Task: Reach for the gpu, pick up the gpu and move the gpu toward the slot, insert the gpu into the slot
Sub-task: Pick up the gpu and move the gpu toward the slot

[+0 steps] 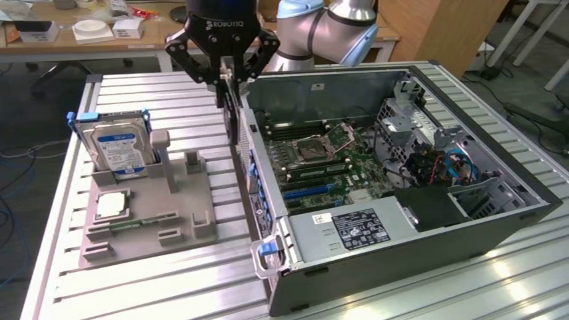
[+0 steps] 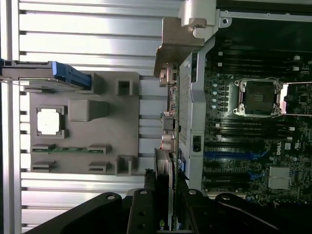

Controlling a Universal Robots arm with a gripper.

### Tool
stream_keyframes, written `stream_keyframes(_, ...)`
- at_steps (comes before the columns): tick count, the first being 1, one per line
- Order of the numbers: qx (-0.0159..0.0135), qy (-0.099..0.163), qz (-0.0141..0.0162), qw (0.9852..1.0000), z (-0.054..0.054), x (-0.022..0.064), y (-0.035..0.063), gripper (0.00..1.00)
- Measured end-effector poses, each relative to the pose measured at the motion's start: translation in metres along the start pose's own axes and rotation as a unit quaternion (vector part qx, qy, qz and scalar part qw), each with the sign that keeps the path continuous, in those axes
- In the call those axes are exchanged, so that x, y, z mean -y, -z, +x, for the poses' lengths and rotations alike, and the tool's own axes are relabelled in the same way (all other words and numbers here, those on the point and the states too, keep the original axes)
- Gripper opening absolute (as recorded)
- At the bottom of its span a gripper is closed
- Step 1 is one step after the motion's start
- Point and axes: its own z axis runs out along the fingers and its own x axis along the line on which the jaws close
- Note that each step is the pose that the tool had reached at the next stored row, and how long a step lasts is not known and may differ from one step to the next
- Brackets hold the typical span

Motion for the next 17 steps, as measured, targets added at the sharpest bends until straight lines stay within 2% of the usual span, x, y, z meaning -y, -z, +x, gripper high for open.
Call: stream_keyframes(17,0.0000,0.000,0.0000,1.0000,-0.027,0.0004,-0.0004,0.27)
